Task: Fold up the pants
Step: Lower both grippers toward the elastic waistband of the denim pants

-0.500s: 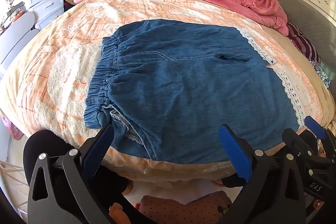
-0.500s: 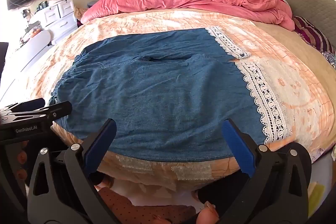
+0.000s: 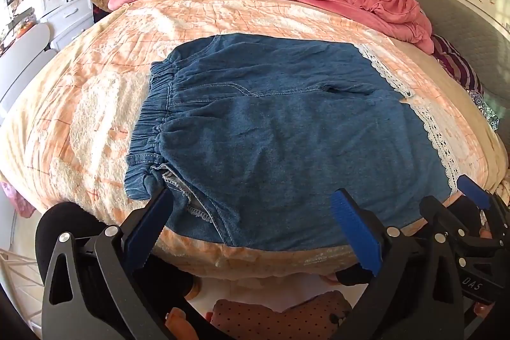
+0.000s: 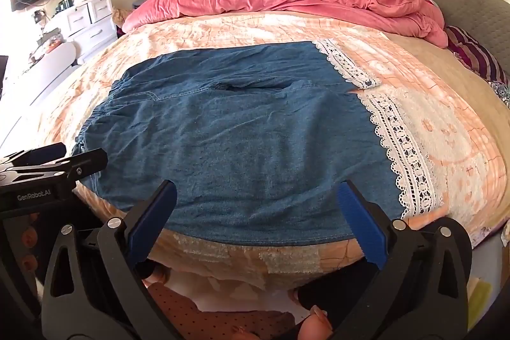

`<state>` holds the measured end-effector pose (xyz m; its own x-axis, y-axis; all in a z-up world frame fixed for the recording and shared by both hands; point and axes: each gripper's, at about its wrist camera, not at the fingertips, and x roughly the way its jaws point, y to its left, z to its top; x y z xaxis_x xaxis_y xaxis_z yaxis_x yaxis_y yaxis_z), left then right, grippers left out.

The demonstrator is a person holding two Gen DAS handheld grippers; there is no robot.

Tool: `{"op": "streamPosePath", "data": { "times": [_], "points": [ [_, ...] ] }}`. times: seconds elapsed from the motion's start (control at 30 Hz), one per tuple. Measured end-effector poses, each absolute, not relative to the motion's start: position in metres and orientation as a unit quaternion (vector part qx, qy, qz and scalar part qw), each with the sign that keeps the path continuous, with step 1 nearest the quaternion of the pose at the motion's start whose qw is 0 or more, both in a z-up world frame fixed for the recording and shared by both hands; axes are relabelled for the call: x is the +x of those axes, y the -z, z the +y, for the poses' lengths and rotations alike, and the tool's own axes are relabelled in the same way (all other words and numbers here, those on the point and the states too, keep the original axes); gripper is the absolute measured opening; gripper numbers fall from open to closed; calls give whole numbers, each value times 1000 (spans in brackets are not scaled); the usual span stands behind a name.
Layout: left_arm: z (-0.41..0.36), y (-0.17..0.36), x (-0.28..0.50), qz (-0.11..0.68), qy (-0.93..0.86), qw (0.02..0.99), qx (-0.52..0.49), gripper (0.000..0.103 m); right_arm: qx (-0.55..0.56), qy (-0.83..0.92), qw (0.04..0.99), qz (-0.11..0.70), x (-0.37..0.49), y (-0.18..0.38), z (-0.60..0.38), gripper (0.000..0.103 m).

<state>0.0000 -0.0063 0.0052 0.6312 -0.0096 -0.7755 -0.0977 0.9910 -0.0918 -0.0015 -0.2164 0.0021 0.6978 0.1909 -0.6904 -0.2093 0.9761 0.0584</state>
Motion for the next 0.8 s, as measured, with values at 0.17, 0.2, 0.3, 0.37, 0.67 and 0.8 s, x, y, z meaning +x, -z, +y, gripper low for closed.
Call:
{"op": "streamPosePath", "data": {
  "times": [0.17,0.2,0.3,0.37,0.67,0.8],
  "points": [
    [-6,-5,0,429,-24,901,-61,99,-12,-109,921,375,-1,2,-218,95],
    [-6,-5,0,429,-24,901,-61,99,-12,-109,921,375,-1,1,-219,95],
    [-7,-5,1,429,-22,901,-62,99,-16,-109,922,372,0,1,-215,95],
    [-7,-4,2,430,-21,901,-61,99,-17,-107,921,373,1,0,-215,95],
    [-8,-4,2,428,-22,902,-57,99,-21,-106,919,378,3,2,-214,95],
    [-6,-5,1,428,-24,902,-57,99,-20,-106,921,374,3,1,-215,95]
  ]
}}
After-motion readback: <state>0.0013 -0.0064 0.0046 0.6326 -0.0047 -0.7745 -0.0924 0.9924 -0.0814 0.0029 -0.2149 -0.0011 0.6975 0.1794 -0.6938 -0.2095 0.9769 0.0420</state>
